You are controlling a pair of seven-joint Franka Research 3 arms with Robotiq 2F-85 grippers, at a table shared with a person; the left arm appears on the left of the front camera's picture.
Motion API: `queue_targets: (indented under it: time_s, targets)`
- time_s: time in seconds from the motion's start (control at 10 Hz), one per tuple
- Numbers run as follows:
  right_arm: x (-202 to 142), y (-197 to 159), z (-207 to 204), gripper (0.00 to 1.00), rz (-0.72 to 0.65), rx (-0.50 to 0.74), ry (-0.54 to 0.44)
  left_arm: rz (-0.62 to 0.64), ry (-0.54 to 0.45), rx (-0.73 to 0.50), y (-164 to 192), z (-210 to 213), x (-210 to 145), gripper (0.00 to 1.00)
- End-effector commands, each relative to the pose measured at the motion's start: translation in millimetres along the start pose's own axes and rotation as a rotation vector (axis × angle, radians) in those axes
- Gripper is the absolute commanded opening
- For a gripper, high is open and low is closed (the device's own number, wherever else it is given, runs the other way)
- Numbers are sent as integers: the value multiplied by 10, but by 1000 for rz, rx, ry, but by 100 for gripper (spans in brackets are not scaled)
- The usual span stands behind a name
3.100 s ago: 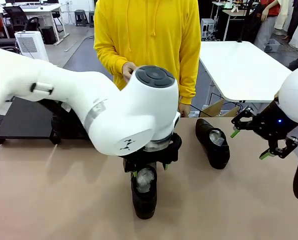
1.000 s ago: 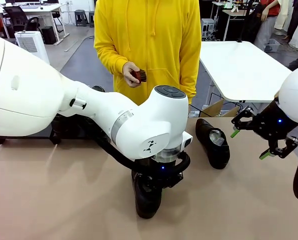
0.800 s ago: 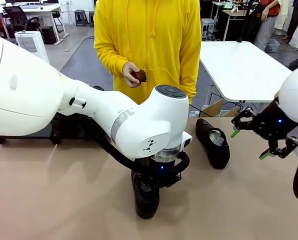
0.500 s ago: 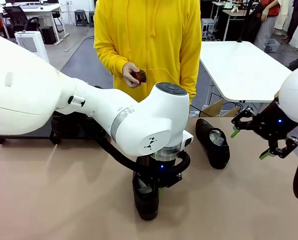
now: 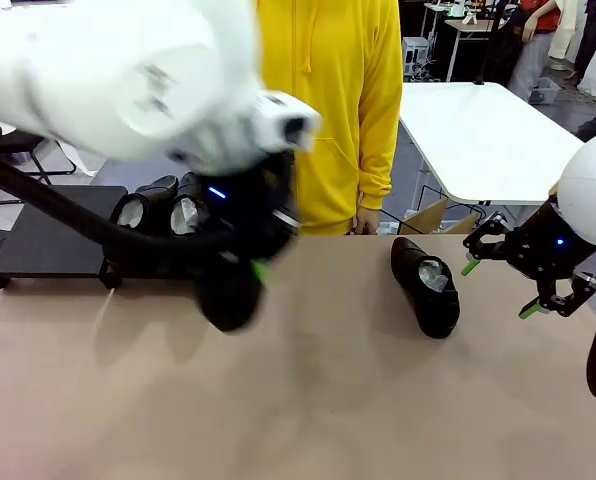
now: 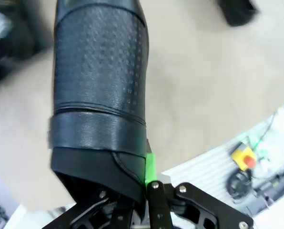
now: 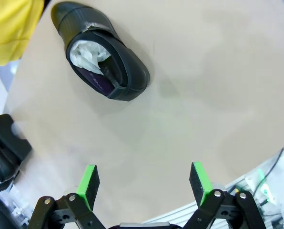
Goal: Organize the shoes by placing them on the stand.
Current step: Place the Shoe from the middle of the table onto the Shoes Stand.
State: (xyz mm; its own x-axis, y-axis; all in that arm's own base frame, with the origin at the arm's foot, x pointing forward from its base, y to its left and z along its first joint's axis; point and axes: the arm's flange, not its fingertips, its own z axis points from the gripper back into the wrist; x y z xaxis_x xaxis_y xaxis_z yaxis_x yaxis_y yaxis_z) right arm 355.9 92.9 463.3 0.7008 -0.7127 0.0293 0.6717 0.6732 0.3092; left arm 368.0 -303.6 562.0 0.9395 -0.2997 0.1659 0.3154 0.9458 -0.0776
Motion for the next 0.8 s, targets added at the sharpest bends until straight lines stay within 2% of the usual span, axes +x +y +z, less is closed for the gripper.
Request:
queue_targets:
  time_s: [0.0,0.2,0.5,0.7]
  targets:
    - [11,3,2,100,20,11,0,99,-31,143,712,-38,268,0]
    - [11,3,2,100,20,11,0,237,-90,264,1455,209,461,0]
    - [11,3,2,100,20,11,0,378,-132,387,2333,461,565,0]
    - [11,3,2,100,20,11,0,469,-139,478,2949,403,560,0]
